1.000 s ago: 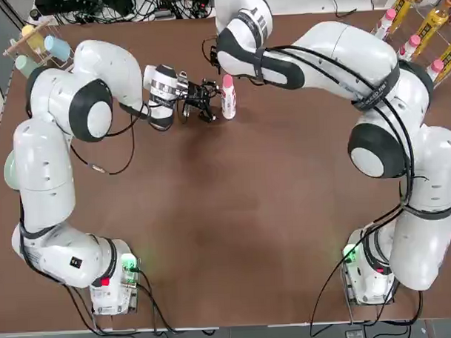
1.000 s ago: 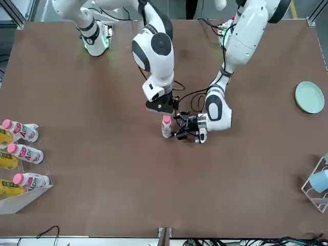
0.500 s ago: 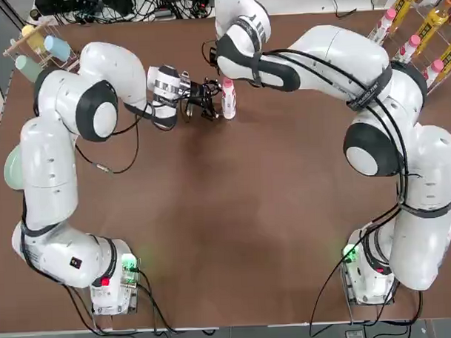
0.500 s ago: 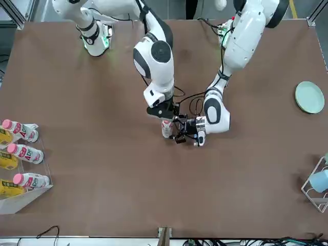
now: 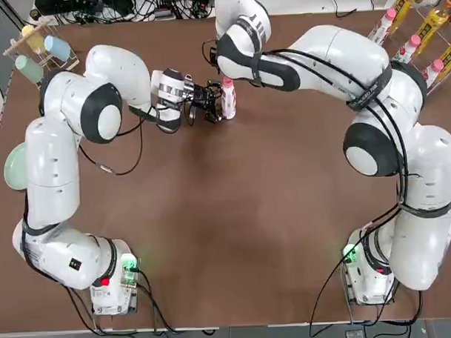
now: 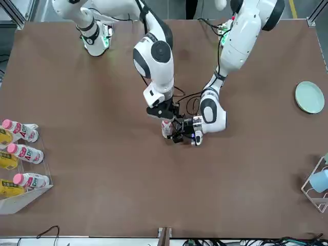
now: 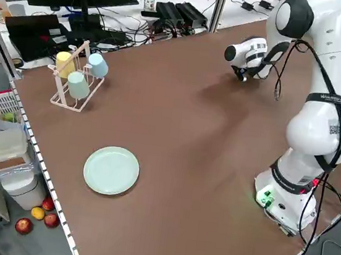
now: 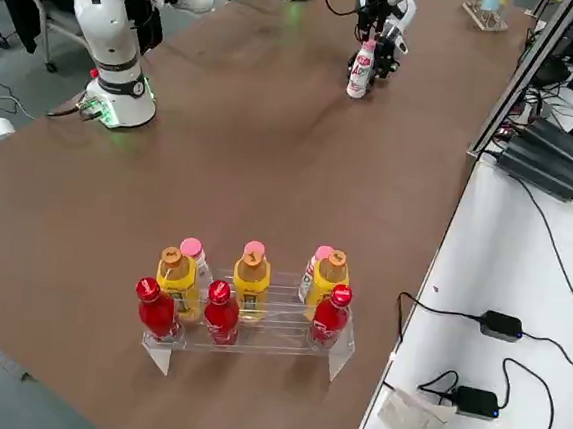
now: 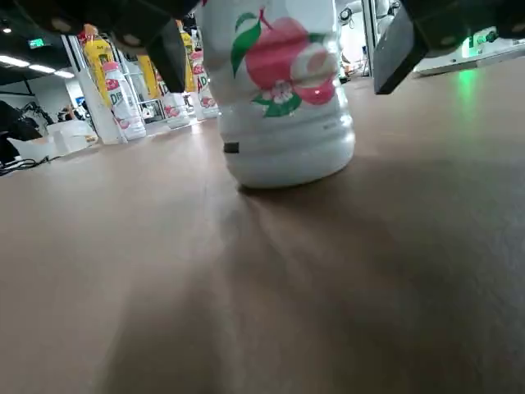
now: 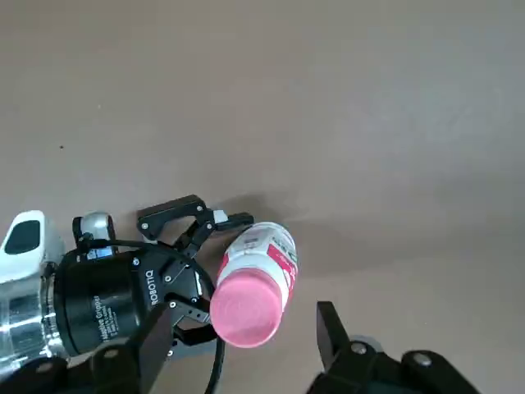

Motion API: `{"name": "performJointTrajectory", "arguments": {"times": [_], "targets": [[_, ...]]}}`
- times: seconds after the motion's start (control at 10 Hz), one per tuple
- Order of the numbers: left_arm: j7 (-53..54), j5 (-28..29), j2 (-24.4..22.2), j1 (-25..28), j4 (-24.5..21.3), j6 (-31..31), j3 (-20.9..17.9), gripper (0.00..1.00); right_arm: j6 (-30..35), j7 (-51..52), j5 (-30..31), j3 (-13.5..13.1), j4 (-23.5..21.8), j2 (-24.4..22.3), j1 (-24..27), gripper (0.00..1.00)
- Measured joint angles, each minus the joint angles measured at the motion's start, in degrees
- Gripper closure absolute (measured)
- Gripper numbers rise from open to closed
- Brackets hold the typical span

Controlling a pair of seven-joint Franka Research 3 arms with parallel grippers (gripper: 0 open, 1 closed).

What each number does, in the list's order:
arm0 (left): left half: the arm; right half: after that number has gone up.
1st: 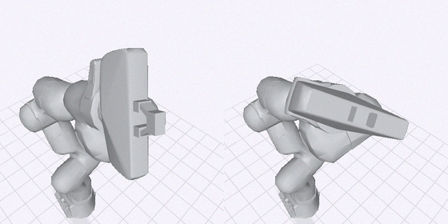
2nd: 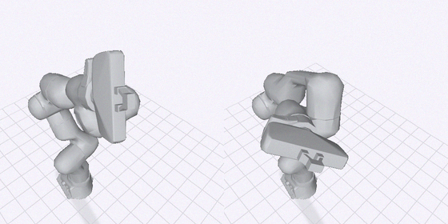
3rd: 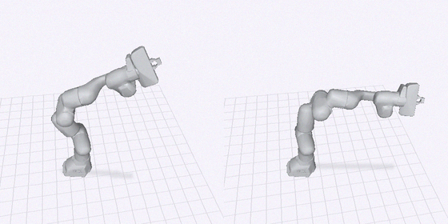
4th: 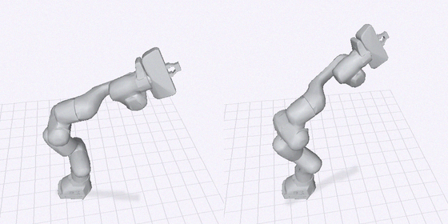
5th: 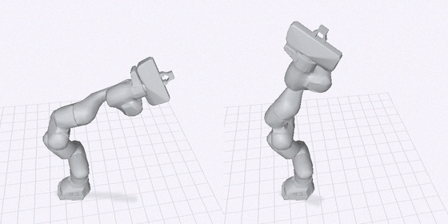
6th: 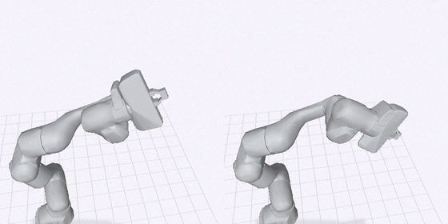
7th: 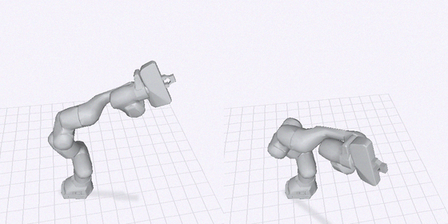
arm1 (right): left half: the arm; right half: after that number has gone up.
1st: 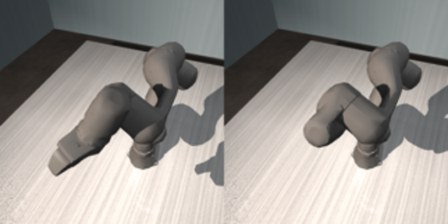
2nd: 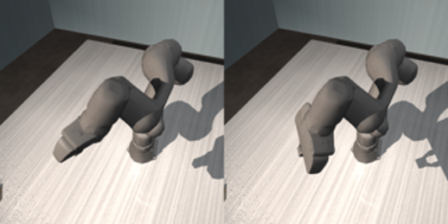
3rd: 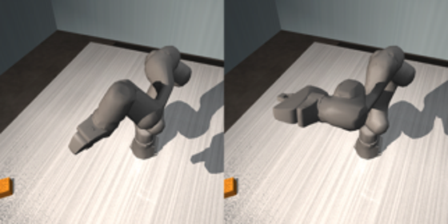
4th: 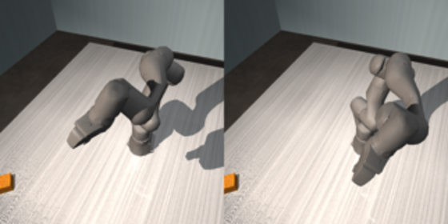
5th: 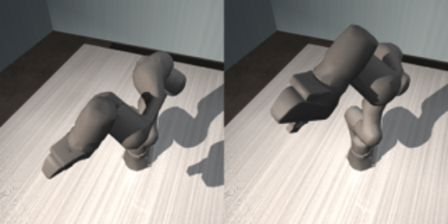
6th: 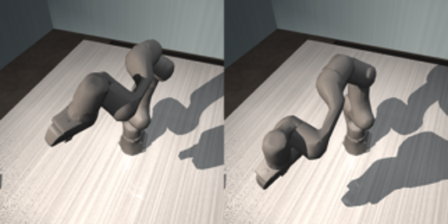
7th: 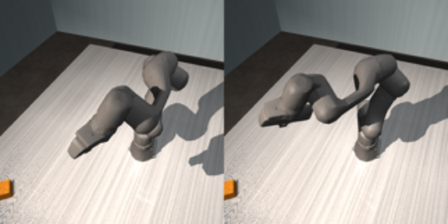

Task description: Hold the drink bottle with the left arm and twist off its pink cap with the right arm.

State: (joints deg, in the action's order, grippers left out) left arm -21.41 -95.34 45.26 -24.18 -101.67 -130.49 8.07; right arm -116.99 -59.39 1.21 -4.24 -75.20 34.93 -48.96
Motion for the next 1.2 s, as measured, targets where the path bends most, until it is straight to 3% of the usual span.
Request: {"name": "performJointTrajectory", "arguments": {"times": [1.2], "targets": [[0.75, -4.82, 2.2, -1.51, 2.96, -2.52, 0.02, 0.0, 0.07, -0.35, 0.0, 0.0, -0.31, 0.3, -0.01, 0.27]]}}
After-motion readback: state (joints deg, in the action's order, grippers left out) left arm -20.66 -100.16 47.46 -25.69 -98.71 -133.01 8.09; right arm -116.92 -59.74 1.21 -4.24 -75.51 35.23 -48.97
